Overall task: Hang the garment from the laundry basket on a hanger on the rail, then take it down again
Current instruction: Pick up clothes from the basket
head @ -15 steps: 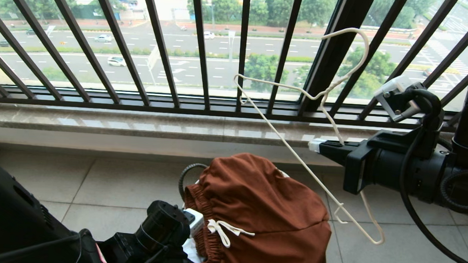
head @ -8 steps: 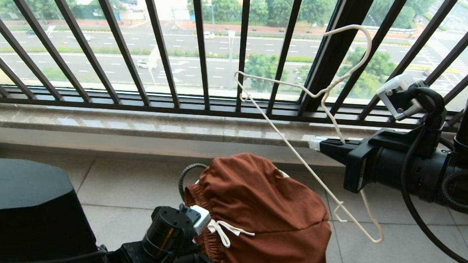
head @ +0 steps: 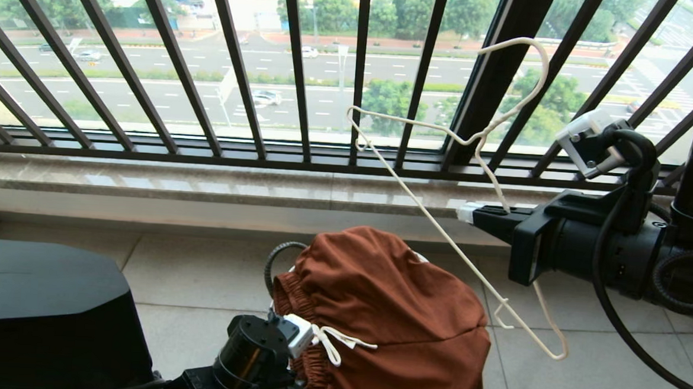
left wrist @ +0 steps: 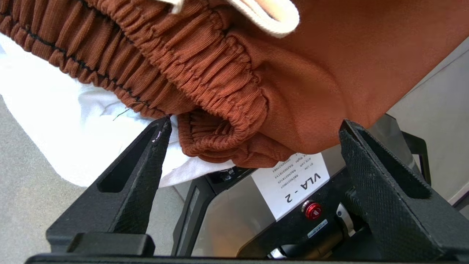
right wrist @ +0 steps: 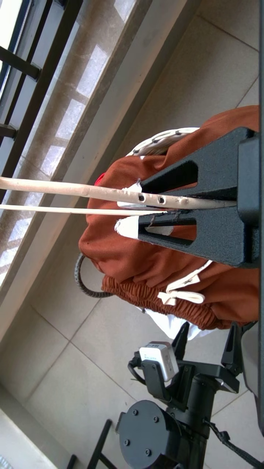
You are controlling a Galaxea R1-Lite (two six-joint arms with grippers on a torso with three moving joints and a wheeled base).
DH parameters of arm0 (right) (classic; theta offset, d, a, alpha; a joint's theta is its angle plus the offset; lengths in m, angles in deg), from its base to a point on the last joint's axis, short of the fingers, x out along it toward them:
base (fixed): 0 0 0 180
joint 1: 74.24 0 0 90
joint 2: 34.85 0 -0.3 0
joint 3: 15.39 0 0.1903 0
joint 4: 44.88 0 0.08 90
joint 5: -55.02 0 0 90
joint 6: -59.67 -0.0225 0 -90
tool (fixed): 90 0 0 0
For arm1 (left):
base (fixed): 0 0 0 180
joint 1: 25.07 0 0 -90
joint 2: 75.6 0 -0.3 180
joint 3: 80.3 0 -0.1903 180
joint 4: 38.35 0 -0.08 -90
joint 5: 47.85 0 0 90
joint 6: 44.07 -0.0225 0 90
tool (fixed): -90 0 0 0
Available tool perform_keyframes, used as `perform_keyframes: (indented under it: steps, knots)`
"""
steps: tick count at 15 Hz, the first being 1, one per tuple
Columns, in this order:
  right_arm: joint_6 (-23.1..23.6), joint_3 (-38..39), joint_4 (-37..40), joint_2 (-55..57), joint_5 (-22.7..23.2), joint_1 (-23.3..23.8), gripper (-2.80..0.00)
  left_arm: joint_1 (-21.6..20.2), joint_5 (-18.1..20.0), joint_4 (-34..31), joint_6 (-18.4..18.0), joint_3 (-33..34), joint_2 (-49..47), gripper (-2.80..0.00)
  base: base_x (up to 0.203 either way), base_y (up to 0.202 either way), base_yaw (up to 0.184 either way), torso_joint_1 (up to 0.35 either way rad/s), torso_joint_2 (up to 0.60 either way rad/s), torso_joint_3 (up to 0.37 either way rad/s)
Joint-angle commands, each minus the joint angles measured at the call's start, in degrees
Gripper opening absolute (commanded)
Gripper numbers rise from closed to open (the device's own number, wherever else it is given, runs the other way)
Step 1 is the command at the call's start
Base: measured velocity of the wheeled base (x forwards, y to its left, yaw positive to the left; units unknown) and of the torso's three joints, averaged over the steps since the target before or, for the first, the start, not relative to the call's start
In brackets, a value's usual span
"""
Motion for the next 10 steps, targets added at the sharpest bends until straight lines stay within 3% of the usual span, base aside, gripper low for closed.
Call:
perform_keyframes:
  steps: [1, 6, 10]
  knots:
    - [0.09, 0.03, -0.13, 0.1, 0.04, -0.01, -2.8, 0.06, -0.1, 0.68, 0.18, -0.03, -0.78, 0.0, 0.0, 0.0, 0.0, 0.0, 0.0, 0.0]
    - [0.09, -0.06, -0.2, 0.18, 0.12, -0.01, -2.8, 0.93, 0.12, 15.36, 0.09, 3.04, -4.81, 0.0, 0.0, 0.0, 0.0, 0.0, 0.0, 0.0]
    - [0.0, -0.06, -0.12, 0.27, 0.12, -0.01, -2.8, 1.29, 0.17, 16.56, 0.09, 2.58, -6.71, 0.0, 0.0, 0.0, 0.0, 0.0, 0.0, 0.0]
